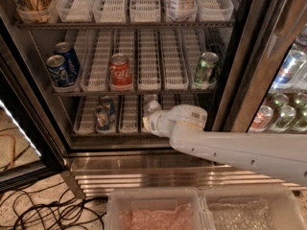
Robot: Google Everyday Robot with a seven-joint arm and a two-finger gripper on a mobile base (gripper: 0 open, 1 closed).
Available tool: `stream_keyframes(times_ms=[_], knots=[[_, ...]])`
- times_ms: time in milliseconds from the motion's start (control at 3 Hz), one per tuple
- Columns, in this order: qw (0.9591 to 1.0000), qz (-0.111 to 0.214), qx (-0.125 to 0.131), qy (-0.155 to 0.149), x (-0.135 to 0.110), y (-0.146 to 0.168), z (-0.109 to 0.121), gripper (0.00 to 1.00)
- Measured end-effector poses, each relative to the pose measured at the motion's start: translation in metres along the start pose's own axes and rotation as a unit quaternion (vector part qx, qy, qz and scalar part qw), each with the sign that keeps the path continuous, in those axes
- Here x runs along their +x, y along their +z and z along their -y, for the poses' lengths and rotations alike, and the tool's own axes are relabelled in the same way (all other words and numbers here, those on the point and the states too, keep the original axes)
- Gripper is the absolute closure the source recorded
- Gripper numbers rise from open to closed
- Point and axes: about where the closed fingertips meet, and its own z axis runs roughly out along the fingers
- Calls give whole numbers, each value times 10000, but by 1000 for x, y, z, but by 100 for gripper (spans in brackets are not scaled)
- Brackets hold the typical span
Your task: Pick water bottle from bottom shelf of fridge
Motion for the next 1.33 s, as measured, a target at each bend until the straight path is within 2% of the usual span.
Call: stream_keyframes(times_ms=[333, 667, 1000, 1333], knots=[[10000, -65, 65, 22, 4, -7, 0, 100], [9995, -178, 247, -34, 7, -29, -4, 100], [9996, -179, 224, -17, 8, -25, -1, 100], [9985, -480, 59, 249, 38, -26, -14, 100]])
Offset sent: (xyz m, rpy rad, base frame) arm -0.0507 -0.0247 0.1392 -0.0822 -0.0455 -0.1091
